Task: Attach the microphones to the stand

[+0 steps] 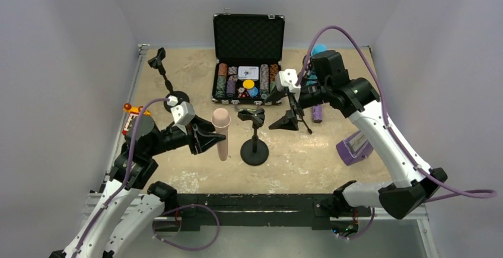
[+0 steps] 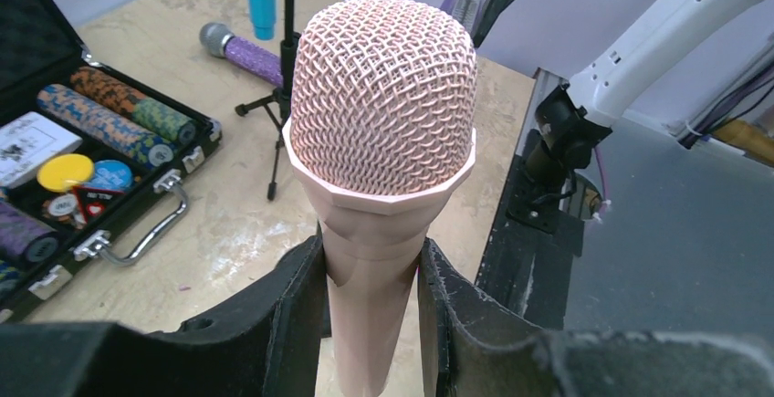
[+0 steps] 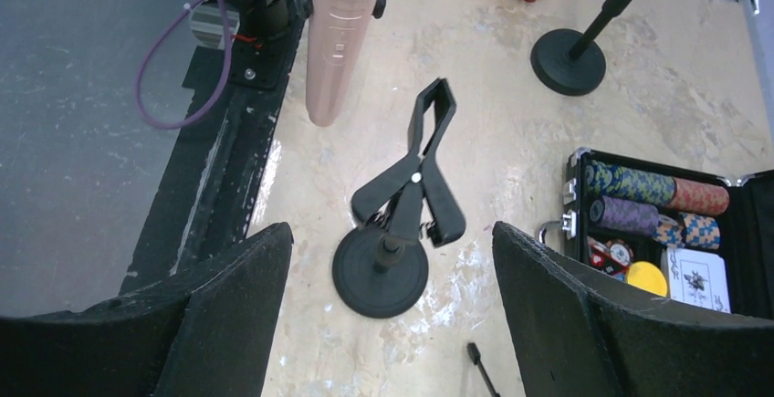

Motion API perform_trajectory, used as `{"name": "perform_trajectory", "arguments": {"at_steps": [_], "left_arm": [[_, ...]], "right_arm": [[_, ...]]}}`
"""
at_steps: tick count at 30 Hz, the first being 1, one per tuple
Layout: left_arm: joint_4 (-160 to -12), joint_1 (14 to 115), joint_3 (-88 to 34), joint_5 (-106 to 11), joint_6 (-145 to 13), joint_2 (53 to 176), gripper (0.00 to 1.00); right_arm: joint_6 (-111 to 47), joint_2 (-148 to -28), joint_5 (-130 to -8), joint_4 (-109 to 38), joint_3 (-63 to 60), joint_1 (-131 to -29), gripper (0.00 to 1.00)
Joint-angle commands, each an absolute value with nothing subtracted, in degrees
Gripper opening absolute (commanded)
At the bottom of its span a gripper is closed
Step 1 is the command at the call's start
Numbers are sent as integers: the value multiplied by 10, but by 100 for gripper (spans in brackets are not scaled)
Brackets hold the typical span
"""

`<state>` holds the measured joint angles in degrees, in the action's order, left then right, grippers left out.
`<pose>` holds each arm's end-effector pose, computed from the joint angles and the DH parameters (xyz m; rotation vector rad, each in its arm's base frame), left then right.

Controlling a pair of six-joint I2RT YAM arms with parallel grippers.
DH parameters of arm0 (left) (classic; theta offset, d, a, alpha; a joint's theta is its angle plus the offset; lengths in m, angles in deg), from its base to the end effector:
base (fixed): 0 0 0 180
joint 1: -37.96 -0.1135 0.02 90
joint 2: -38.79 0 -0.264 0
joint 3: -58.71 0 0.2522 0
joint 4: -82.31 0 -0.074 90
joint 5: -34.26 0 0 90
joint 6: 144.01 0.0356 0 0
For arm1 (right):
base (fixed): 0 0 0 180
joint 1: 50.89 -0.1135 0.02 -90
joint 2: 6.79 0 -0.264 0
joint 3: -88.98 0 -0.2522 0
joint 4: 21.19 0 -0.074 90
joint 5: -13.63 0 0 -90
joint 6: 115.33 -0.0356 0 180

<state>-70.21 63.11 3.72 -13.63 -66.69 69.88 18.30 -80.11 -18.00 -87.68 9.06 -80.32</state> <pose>0.1027 -0.0746 0.3457 0.7635 1.5574 -1.0907 0.1947 0.1447 0.4207 -1.5945 1.2814 0.9820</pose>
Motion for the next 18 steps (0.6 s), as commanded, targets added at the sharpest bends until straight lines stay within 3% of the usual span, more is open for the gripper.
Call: {"name": "perform_trajectory", "arguments": {"at_steps": [1, 9, 18], "left_arm": [[-686, 629, -28, -186, -621, 727, 0], [-708, 629, -54, -233, -603, 745, 0], [-775, 629, -66, -252, -615, 776, 0]], "right_arm": [[107, -839, -212, -800, 110, -826, 84], [73, -873, -235, -768, 103, -853, 84], [72, -867, -246, -754, 68, -869, 76]]}}
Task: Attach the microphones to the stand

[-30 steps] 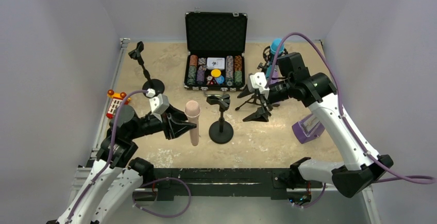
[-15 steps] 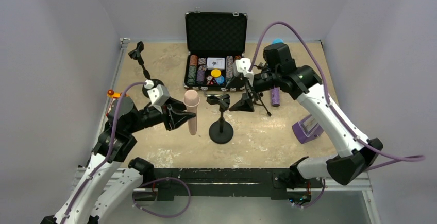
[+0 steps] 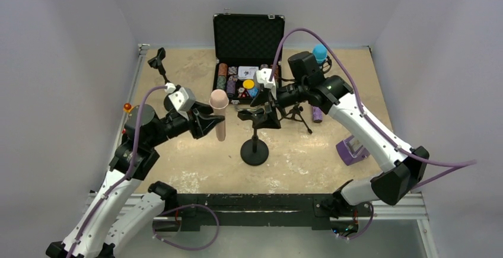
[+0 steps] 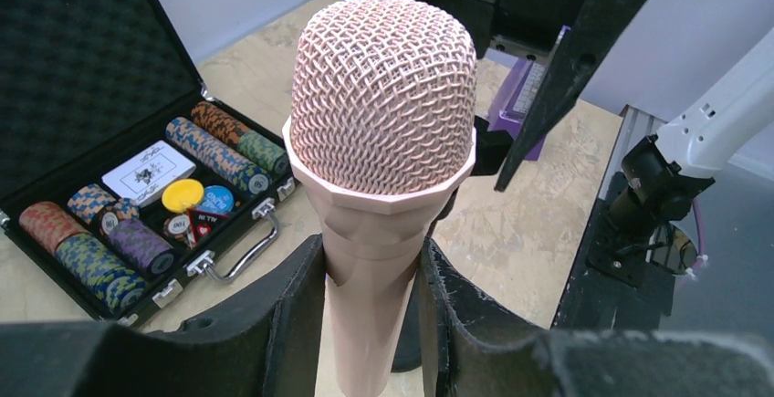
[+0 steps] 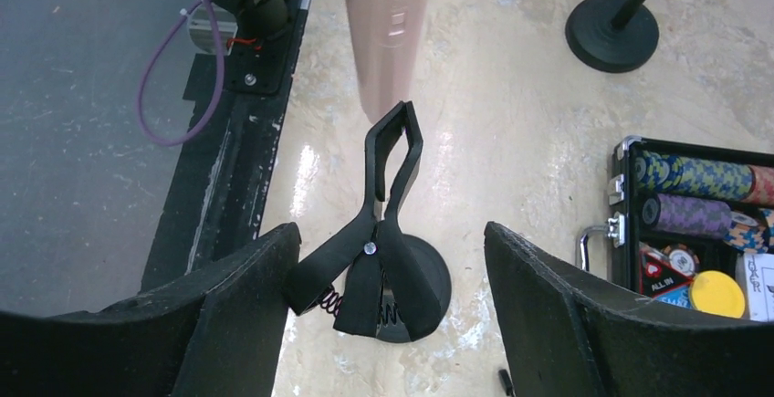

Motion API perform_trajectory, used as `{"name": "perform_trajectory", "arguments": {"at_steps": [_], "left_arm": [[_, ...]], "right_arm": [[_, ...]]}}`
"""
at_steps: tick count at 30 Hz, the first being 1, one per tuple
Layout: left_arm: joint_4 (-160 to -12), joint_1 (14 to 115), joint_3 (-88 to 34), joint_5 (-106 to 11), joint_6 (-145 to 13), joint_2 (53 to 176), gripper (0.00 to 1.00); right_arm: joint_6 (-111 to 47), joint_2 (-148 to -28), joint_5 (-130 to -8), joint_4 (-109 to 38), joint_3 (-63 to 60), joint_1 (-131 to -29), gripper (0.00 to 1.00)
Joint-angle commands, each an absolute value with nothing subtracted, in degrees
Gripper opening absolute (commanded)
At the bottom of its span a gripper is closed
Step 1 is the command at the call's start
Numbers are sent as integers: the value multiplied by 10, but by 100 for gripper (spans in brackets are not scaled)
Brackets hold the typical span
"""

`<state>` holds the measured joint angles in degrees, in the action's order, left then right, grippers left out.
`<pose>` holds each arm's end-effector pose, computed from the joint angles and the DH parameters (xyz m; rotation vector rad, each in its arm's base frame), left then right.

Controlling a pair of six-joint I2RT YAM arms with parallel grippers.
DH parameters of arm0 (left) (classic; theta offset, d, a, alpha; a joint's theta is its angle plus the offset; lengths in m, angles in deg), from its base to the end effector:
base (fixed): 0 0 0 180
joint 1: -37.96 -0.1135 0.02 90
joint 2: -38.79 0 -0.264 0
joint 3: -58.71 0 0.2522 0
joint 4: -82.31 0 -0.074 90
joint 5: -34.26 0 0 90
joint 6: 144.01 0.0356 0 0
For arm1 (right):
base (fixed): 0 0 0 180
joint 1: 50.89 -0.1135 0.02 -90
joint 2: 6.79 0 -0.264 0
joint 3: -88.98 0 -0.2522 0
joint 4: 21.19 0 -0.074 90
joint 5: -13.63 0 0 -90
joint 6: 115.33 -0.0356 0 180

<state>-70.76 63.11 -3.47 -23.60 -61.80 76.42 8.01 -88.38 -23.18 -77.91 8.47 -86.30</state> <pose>0.1226 -0.0785 0.3751 0.6870 1.5339 -0.8881 0.2245 0.1945 0.3924 -1.5711 1.4217 1.0492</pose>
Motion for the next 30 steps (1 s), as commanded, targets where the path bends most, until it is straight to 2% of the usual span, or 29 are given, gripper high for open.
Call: {"name": "perform_trajectory", "arguments": {"at_steps": [1, 7, 10, 12, 15, 17, 18, 30], "left_arm": [[-783, 629, -68, -252, -617, 780, 0], [-827, 629, -71, -226, -638, 806, 0], [-868, 629, -64, -205, -653, 817, 0], [-886, 629, -60, -192, -663, 824, 0], [-902, 630, -58, -173, -674, 832, 0], [-910, 630, -57, -164, -678, 836, 0], [-911, 630, -57, -160, -679, 838, 0], [-977, 643, -43, -124, -730, 887, 0]], "right_arm": [[74, -865, -249, -756, 65, -869, 75], [79, -847, -255, -756, 47, -870, 70], [89, -842, -246, -765, 48, -870, 61], [97, -842, -234, -776, 52, -870, 49], [106, -841, -222, -784, 54, -869, 17], [106, -837, -221, -781, 50, -870, 4], [105, -836, -220, -780, 49, -870, 1], [76, -834, -212, -758, 39, -870, 0]]}}
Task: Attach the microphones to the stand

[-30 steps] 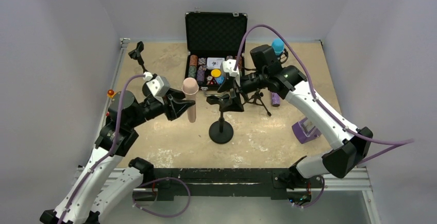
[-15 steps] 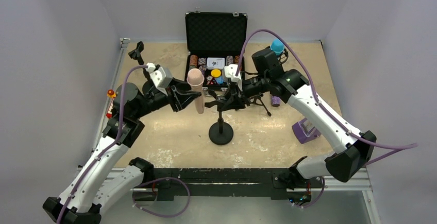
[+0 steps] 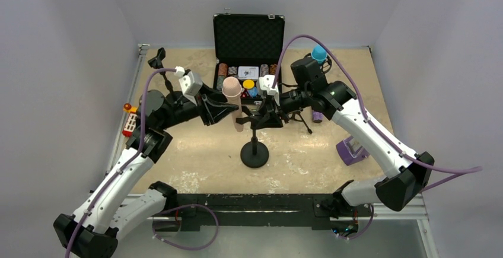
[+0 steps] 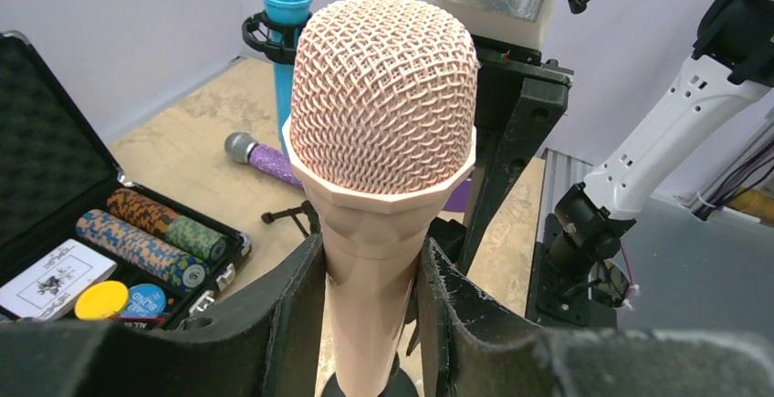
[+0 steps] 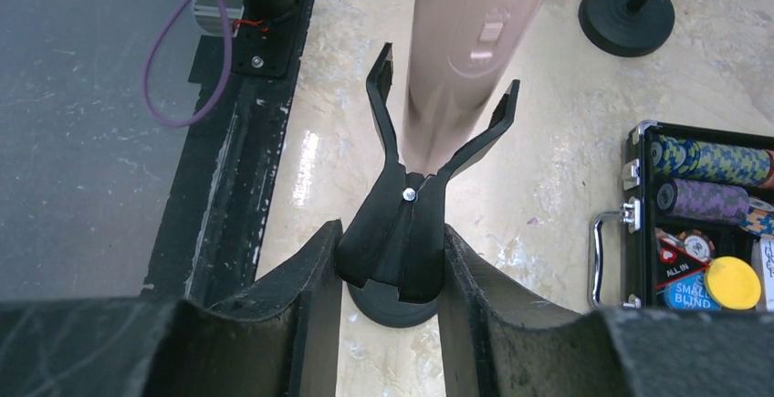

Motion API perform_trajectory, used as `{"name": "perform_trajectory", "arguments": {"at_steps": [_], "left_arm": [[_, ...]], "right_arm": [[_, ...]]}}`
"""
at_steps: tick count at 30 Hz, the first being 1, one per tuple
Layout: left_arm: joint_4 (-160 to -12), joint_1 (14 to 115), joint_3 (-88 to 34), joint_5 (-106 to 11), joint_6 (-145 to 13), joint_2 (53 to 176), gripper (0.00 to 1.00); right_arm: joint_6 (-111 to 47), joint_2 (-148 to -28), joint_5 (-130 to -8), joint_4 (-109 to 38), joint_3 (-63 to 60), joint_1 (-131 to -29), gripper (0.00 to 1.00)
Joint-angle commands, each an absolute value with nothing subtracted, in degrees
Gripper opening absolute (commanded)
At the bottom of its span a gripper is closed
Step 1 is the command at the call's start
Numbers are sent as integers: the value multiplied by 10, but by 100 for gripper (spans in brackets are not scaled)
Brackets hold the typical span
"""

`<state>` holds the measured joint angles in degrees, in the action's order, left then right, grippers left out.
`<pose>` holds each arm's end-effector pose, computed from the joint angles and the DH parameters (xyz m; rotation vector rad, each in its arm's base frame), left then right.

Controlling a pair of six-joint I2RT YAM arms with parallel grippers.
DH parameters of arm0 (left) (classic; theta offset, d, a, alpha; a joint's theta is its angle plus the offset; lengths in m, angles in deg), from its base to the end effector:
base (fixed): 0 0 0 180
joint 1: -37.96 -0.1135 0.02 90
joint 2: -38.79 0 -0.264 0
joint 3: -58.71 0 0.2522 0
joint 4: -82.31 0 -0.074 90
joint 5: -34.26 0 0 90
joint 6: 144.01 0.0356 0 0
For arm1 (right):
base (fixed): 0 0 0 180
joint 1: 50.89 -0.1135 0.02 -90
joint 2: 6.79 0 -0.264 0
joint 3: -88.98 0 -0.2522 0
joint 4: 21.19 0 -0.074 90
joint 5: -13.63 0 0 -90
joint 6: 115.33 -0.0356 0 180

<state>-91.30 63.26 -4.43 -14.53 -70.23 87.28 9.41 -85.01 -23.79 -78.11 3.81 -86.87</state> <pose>0.1606 -0.1019 0.3895 0.7334 1.3778 -1.0897 0.2105 0.1878 0.3822 -1.5956 1.4244 1.0404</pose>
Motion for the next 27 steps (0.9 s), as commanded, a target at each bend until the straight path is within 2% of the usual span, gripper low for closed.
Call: {"name": "perform_trajectory", "arguments": {"at_steps": [1, 15, 16, 17, 19, 21, 23, 27], "left_arm": [[-977, 647, -43, -123, -729, 893, 0], [-863, 693, -93, -132, -644, 932, 0], [-855, 693, -95, -134, -640, 931, 0], [-851, 693, -97, -135, -638, 931, 0], [-846, 693, -98, -136, -636, 929, 0], [-843, 693, -97, -136, -638, 930, 0], [-841, 693, -97, -136, -642, 928, 0], [-842, 693, -97, -140, -648, 924, 1]], "right_arm": [[75, -834, -212, -758, 39, -870, 0], [63, -841, -199, -772, 46, -870, 2], [61, -842, -198, -776, 51, -870, 9], [56, -842, -198, -778, 53, -869, 21], [54, -841, -189, -782, 56, -870, 51], [49, -836, -167, -780, 56, -870, 73], [47, -828, -156, -779, 57, -869, 87], [41, -816, -156, -777, 60, -868, 94]]}}
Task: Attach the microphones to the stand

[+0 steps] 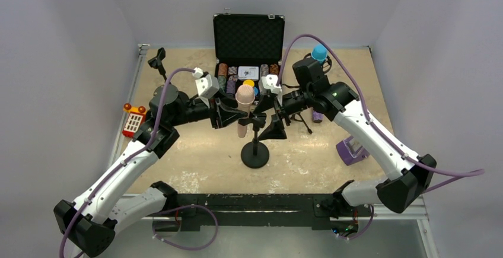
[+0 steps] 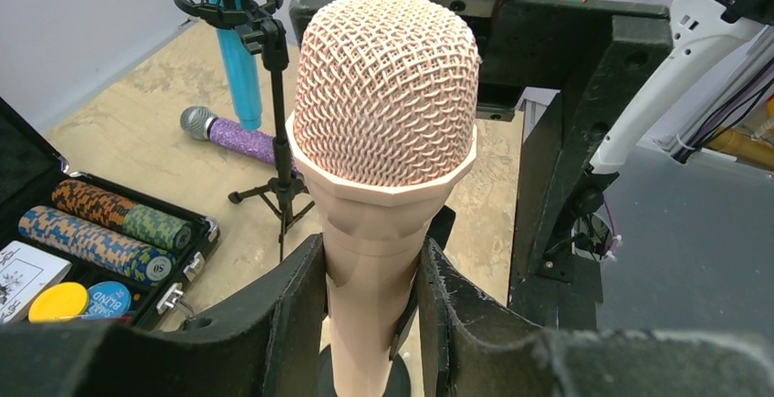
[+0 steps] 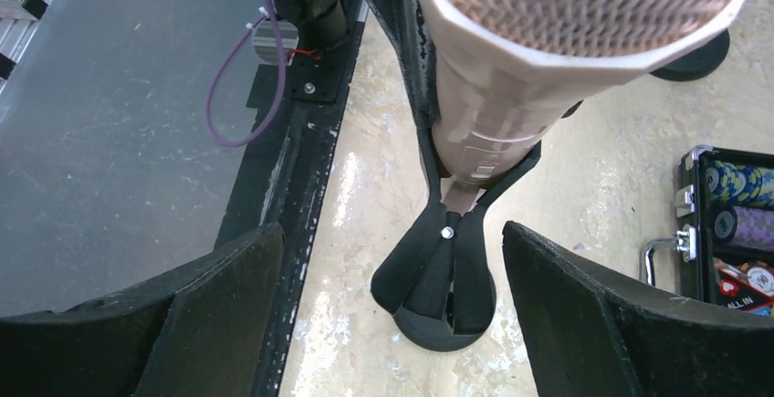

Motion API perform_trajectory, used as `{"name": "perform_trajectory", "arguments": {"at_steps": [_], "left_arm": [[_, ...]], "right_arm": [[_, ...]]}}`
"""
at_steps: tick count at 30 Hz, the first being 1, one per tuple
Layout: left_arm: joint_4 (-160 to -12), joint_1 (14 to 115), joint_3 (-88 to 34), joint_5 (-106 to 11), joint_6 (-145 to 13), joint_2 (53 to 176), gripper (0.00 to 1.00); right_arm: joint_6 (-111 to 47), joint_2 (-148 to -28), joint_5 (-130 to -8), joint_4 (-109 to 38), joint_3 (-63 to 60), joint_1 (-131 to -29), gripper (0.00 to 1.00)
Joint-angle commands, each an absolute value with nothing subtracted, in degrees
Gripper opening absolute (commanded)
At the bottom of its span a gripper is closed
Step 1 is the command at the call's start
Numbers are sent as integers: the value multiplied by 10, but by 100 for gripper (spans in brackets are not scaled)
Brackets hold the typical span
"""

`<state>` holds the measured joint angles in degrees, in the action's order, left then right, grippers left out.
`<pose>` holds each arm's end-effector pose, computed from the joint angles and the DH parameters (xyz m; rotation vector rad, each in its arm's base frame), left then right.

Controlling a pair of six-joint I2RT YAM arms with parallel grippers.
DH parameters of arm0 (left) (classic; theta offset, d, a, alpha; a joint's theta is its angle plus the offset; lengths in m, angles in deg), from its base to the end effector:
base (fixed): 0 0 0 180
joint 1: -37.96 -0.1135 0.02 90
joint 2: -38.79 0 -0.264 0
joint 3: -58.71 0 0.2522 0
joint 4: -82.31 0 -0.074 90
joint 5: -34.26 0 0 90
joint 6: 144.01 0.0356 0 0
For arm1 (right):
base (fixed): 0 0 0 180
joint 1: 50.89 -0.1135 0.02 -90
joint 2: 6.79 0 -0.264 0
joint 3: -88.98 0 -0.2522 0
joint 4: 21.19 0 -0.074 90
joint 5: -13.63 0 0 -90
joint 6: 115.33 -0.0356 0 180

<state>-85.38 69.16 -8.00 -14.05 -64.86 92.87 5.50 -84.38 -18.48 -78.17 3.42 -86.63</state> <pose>0.1689 -0.1300 0.3830 0.8713 1.4429 -1.1274 0.2062 0.1855 0.3845 -1.5700 1.4283 1.1768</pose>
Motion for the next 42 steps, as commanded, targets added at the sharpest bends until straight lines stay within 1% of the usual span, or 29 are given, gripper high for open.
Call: {"name": "perform_trajectory", "arguments": {"at_steps": [1, 3, 4, 5, 6, 9, 10, 14, 19, 20, 25, 30, 34, 37, 42], "left_arm": [[-843, 693, -98, -139, -650, 925, 2], [-843, 693, -101, -139, -652, 926, 5], [-843, 693, -102, -139, -654, 926, 9], [-843, 693, -103, -140, -657, 926, 15], [-843, 693, -104, -139, -661, 926, 24], [-844, 693, -106, -145, -672, 922, 55], [-844, 693, -104, -150, -674, 917, 62], [-840, 692, -101, -176, -675, 894, 84], [-809, 692, -91, -208, -662, 857, 92], [-803, 692, -86, -223, -661, 845, 99], [-775, 691, -37, -305, -665, 756, 99], [-733, 691, 60, -420, -718, 633, 99], [-698, 691, 118, -445, -746, 549, 99], [-673, 690, 138, -441, -775, 535, 99], [-664, 690, 160, -443, -808, 558, 99]], "right_arm": [[41, -814, -157, -778, 60, -868, 94], [43, -809, -155, -780, 61, -864, 94], [42, -807, -154, -782, 61, -862, 95], [44, -804, -153, -783, 60, -859, 95], [44, -802, -151, -783, 59, -857, 95], [46, -790, -147, -783, 50, -848, 95], [47, -787, -144, -783, 47, -846, 95], [51, -768, -137, -781, 31, -838, 95], [55, -749, -127, -777, 13, -817, 95], [58, -744, -123, -777, 10, -813, 95], [94, -700, -95, -788, -25, -776, 96], [111, -659, -91, -802, -86, -738, 97], [125, -629, -81, -810, -130, -705, 97], [144, -611, -67, -819, -156, -681, 97], [149, -589, -20, -808, -207, -644, 97]]}}
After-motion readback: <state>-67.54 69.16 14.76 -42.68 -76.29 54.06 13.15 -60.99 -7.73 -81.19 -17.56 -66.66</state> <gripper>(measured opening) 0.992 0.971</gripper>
